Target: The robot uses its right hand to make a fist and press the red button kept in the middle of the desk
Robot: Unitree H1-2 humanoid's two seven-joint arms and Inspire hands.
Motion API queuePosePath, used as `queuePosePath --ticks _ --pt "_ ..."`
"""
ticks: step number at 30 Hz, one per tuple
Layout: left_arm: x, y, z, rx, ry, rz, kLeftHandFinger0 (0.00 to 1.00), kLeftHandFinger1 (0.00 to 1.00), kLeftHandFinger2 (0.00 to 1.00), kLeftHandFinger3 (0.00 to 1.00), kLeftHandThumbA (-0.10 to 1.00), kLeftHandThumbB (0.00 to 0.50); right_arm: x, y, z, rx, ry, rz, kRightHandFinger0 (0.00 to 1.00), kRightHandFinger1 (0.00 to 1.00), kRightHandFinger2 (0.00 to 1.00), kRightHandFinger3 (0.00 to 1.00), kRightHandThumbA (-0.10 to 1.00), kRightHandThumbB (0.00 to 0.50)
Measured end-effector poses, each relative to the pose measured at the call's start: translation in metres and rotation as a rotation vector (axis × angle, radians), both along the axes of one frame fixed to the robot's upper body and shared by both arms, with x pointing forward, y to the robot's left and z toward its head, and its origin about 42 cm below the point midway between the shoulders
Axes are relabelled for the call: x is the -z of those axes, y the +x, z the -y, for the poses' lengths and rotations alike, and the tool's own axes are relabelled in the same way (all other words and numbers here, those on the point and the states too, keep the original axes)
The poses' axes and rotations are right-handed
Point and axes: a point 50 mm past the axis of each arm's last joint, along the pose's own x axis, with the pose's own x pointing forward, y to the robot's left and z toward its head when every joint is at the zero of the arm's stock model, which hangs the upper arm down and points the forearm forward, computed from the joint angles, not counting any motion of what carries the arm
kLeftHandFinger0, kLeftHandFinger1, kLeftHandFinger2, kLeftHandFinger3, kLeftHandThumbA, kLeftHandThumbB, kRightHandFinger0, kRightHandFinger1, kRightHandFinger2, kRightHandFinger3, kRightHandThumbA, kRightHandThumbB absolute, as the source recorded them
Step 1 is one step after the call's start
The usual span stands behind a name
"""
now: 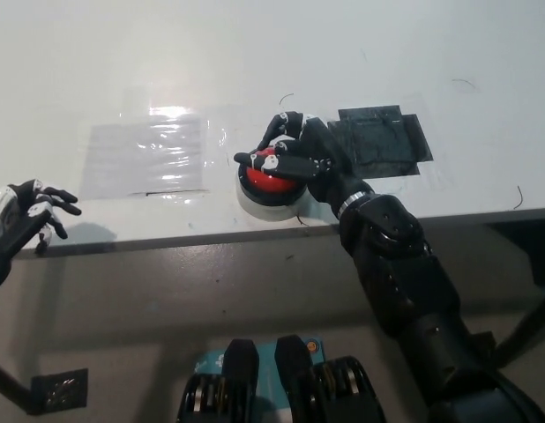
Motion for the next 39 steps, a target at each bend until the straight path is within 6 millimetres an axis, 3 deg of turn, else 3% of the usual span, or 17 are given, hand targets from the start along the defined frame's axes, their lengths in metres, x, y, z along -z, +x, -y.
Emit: queuePosePath --ticks 4,9,23,26,31,34,36,39 --pt "-0.003 0.002 0.0 0.003 0.005 0.005 0.2 0.33 0.47 0.6 0.55 0.0 0.002 -0.001 0.0 0.003 0.006 -0.007 0.0 0.0 0.27 0.28 1.0 0.398" --pt "-0.003 0.002 -0.001 0.0 0.007 -0.002 0.1 0.27 0.42 0.58 0.51 0.0 0.004 -0.002 0.002 0.008 0.005 -0.008 0.0 0.0 0.28 0.36 1.0 0.389" --pt "-0.002 0.001 -0.002 -0.003 0.005 -0.007 0.14 0.3 0.42 0.57 0.52 0.0 0.005 -0.002 0.002 0.006 0.0 -0.011 0.0 0.0 0.26 0.32 1.0 0.444" --pt "-0.001 0.0 -0.002 -0.005 0.005 -0.012 0.15 0.29 0.41 0.56 0.52 0.0 0.004 -0.001 0.002 0.006 -0.001 -0.008 0.0 0.0 0.3 0.36 1.0 0.389" --pt "0.003 -0.003 -0.004 -0.008 0.005 -0.023 0.15 0.3 0.43 0.57 0.53 0.0 -0.001 0.0 0.001 -0.001 -0.003 -0.005 0.0 0.0 0.31 0.28 1.0 0.41" --pt "0.006 -0.005 -0.004 -0.01 0.006 -0.029 0.12 0.28 0.42 0.57 0.53 0.0 -0.014 0.005 0.002 -0.007 -0.004 0.003 0.0 0.0 0.31 0.27 1.0 0.407" --pt "0.008 -0.007 -0.005 -0.011 0.006 -0.034 0.13 0.27 0.42 0.56 0.53 0.0 -0.026 0.009 0.005 -0.006 0.001 0.012 0.0 0.04 0.34 0.29 1.0 0.445" --pt "0.01 -0.009 -0.006 -0.013 0.006 -0.041 0.15 0.28 0.45 0.58 0.54 0.0 -0.063 0.017 0.012 0.002 0.009 0.078 0.0 0.04 0.36 0.31 1.0 0.479"
